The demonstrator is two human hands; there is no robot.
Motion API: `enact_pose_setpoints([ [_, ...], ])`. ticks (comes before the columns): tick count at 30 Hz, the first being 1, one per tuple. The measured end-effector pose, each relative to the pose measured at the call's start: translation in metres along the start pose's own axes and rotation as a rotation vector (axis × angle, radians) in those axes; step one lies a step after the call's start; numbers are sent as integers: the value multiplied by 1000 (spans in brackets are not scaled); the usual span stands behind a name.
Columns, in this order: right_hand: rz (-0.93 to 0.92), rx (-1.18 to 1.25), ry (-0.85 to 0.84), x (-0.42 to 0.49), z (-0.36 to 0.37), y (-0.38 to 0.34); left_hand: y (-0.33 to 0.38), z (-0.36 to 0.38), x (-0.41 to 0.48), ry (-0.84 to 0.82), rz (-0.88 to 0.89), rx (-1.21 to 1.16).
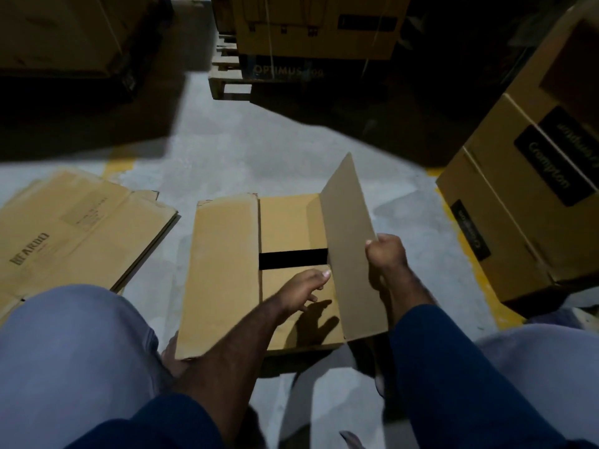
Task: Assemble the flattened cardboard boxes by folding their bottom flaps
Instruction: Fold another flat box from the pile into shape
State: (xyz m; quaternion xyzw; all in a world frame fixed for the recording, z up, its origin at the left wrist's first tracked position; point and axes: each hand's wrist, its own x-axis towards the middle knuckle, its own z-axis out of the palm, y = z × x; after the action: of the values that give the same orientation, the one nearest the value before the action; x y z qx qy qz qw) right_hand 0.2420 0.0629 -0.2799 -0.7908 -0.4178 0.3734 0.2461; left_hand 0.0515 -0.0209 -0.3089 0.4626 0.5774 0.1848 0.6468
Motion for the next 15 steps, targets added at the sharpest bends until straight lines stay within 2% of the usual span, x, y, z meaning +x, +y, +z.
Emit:
enact_pose_setpoints([
  [3, 33, 128, -51, 11, -6, -7, -7, -3, 5, 37, 6, 37],
  [5, 69, 195, -123, 16, -7, -7, -16, -8, 8, 52, -5, 137],
  [6, 75, 191, -108, 18, -7, -5, -24, -12, 11, 60, -17, 208],
  [8, 53, -20, 113, 23, -4, 1, -39, -21, 14, 73, -67, 316],
  [10, -53, -357, 416, 21, 2, 6, -49, -30, 15, 100, -111, 354],
  [11, -132, -458, 497, 17, 7, 7, -51, -34, 15, 120, -121, 363],
  [12, -212, -497, 510, 11, 14, 8, -52, -37, 16, 143, -123, 367],
  [15, -322, -540, 360, -3, 40, 21, -50, -40, 18, 199, -106, 344],
])
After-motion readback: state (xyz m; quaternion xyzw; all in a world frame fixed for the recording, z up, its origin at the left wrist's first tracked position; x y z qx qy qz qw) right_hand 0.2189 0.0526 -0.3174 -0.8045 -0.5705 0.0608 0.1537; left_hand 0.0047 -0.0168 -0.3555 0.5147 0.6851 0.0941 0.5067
